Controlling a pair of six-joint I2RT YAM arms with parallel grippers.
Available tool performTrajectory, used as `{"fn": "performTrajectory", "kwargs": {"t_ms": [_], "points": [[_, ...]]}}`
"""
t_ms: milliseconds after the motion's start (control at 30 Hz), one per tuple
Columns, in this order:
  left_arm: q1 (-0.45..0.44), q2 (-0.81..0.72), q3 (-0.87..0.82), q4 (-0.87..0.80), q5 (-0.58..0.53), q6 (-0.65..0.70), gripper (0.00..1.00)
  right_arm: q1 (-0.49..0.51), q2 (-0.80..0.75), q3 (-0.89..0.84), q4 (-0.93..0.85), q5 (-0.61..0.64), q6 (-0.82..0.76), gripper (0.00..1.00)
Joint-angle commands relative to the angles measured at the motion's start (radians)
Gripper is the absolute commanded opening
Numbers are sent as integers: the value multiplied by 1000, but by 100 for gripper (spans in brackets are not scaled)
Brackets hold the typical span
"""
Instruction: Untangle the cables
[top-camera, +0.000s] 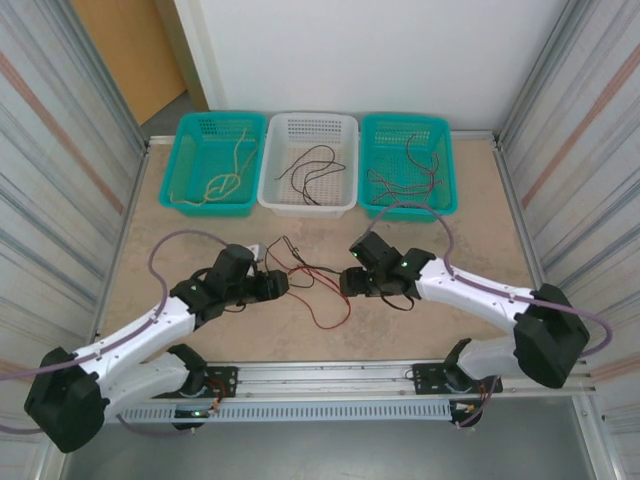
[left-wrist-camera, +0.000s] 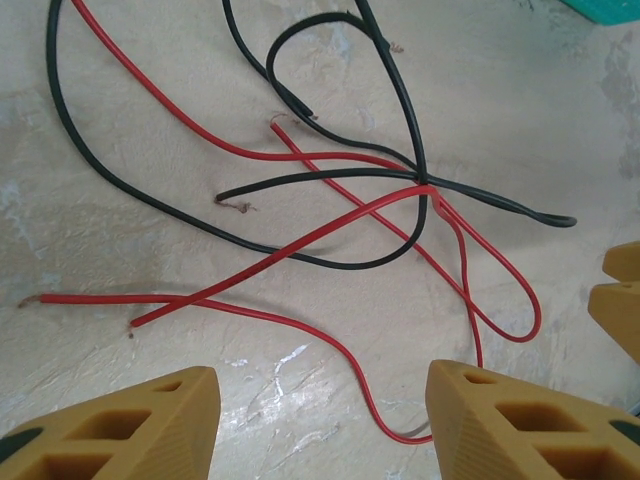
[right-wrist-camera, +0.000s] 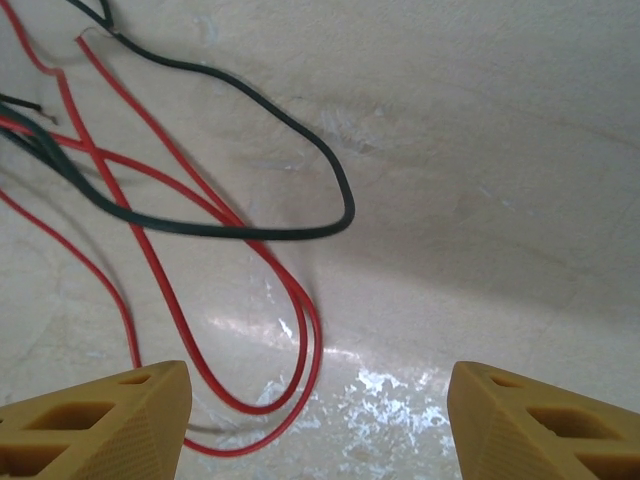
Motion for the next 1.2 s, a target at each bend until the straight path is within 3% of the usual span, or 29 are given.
{"fn": "performTrajectory", "kwargs": {"t_ms": [0,367,533,733,900,1000,1167], "points": [[-11,23,28,46,17,-17,57,-2,45,68,12,10,-50,67],[-13,52,48,38,11,-10,57,-28,187,169,44,-24,-134,63],[-13,49,66,8,-3,5,57,-29,215,187,55,-48,-161,49],[-13,53,101,-24,-16,27,57,-15,203,193,43,-47,-175,18],[-14,63,113,-18,-13,32,57,17,192,187,30,-27,-176,12],[-13,71,114,-18,-8,33,57,45,187,188,20,-6,-174,15],[-13,65,113,-33,-7,35,57,63,181,200,5,28,-171,41]]}}
